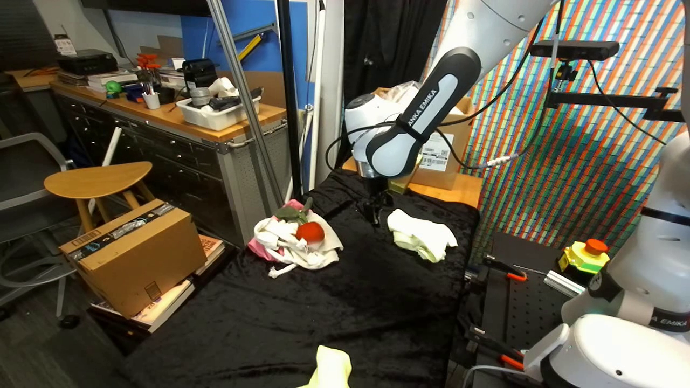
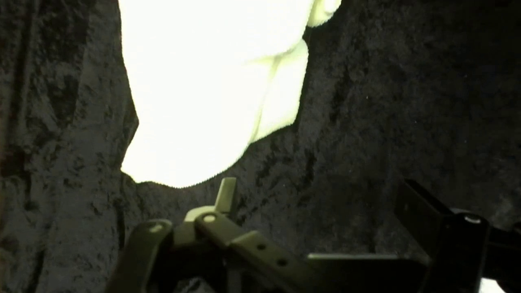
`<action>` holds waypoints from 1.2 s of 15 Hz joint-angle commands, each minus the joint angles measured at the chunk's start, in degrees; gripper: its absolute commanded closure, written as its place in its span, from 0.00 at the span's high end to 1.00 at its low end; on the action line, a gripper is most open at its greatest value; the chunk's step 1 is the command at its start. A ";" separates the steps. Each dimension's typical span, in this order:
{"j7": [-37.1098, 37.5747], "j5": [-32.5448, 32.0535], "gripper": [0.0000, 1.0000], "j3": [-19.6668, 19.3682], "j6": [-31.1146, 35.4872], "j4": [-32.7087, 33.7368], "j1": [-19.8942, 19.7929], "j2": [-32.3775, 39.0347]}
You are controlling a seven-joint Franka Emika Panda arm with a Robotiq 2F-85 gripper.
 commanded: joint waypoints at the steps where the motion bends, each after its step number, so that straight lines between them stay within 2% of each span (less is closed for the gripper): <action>1: 0.30 2.00 1.00 1.22 -0.61 -4.35 -2.32 -2.75; 5: 0.74 4.18 1.00 0.84 -0.73 -6.02 -4.08 -1.89; 12: 1.02 5.96 1.00 0.09 -3.34 -4.91 -6.86 0.26; 18: 0.76 6.83 1.00 0.51 -6.13 -4.12 -7.61 3.12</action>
